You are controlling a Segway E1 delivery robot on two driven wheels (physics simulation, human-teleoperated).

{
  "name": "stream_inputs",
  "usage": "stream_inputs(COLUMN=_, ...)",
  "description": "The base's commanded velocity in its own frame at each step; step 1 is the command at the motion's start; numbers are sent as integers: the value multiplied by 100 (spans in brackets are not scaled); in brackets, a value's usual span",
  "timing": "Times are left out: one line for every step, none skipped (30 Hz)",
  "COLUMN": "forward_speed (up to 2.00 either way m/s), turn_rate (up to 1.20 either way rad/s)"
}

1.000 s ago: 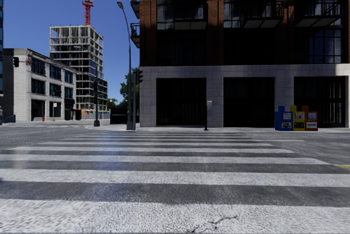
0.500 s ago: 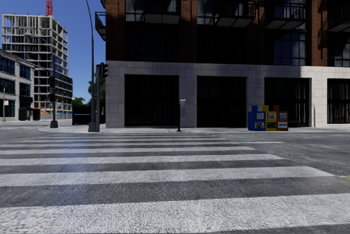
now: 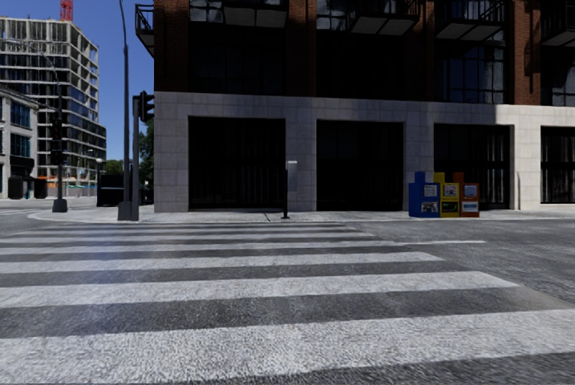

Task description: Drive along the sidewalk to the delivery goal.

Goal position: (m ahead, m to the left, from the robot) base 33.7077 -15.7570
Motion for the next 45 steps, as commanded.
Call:
stream_inputs(forward_speed=192, turn_rate=0)
stream_inputs(forward_speed=192, turn_rate=9)
stream_inputs(forward_speed=192, turn_rate=16)
stream_inputs(forward_speed=192, turn_rate=16)
stream_inputs(forward_speed=192, turn_rate=19)
stream_inputs(forward_speed=192, turn_rate=20)
stream_inputs(forward_speed=192, turn_rate=20)
stream_inputs(forward_speed=192, turn_rate=20)
stream_inputs(forward_speed=192, turn_rate=22)
stream_inputs(forward_speed=192, turn_rate=24)
stream_inputs(forward_speed=192, turn_rate=25)
stream_inputs(forward_speed=192, turn_rate=25)
stream_inputs(forward_speed=192, turn_rate=28)
stream_inputs(forward_speed=192, turn_rate=34)
stream_inputs(forward_speed=192, turn_rate=36)
stream_inputs(forward_speed=192, turn_rate=36)
stream_inputs(forward_speed=192, turn_rate=36)
stream_inputs(forward_speed=192, turn_rate=37)
stream_inputs(forward_speed=192, turn_rate=37)
stream_inputs(forward_speed=192, turn_rate=37)
stream_inputs(forward_speed=192, turn_rate=37)
stream_inputs(forward_speed=192, turn_rate=37)
stream_inputs(forward_speed=192, turn_rate=37)
stream_inputs(forward_speed=192, turn_rate=37)
stream_inputs(forward_speed=192, turn_rate=37)
stream_inputs(forward_speed=192, turn_rate=37)
stream_inputs(forward_speed=192, turn_rate=37)
stream_inputs(forward_speed=192, turn_rate=37)
stream_inputs(forward_speed=192, turn_rate=37)
stream_inputs(forward_speed=192, turn_rate=39)
stream_inputs(forward_speed=192, turn_rate=39)
stream_inputs(forward_speed=192, turn_rate=41)
stream_inputs(forward_speed=192, turn_rate=42)
stream_inputs(forward_speed=192, turn_rate=42)
stream_inputs(forward_speed=192, turn_rate=42)
stream_inputs(forward_speed=192, turn_rate=42)
stream_inputs(forward_speed=192, turn_rate=42)
stream_inputs(forward_speed=192, turn_rate=42)
stream_inputs(forward_speed=192, turn_rate=42)
stream_inputs(forward_speed=192, turn_rate=42)
stream_inputs(forward_speed=192, turn_rate=42)
stream_inputs(forward_speed=192, turn_rate=42)
stream_inputs(forward_speed=192, turn_rate=42)
stream_inputs(forward_speed=192, turn_rate=42)
stream_inputs(forward_speed=192, turn_rate=42)
